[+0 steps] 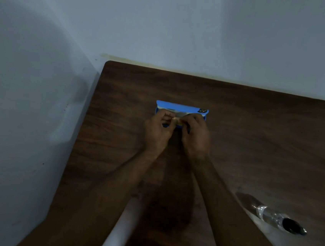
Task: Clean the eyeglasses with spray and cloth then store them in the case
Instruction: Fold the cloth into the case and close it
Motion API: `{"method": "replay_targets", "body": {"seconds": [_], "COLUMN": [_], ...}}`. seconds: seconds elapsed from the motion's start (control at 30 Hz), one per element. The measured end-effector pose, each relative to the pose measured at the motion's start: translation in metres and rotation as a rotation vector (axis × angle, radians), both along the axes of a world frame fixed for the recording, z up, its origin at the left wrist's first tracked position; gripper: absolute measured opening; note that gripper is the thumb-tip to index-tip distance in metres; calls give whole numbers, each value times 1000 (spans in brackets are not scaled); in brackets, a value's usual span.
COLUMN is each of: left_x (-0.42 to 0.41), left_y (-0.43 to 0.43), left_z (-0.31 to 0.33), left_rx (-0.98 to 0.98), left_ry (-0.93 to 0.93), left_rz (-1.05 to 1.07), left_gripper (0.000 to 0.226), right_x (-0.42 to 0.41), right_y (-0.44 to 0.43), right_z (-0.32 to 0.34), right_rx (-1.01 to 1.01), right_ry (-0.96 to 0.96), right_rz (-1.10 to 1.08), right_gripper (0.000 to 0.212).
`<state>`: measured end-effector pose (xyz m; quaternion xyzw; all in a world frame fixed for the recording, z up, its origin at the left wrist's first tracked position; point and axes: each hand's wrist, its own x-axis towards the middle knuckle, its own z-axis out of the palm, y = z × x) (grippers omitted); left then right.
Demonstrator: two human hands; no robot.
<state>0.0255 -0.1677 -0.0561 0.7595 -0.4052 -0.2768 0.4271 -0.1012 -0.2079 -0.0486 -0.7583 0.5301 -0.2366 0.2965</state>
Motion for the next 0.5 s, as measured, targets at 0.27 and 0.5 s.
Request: {"method": "replay_targets", "body": {"seconds": [0.27,0.5], "left_x": [-10,-16], "left_y": [-7,-9], "left_z": [-5,1], "left_rx": [82,37], "left_ry": [-205,-208], "left_rz": [10,6], "left_gripper": [12,15], "right_x": [0,-2], "right_y": [-5,-5], "right_z": [-6,-8], "right_rx": [-49,-42], "right_ry": [193,275], "right_rz": [101,136], "right_gripper": [27,27]}}
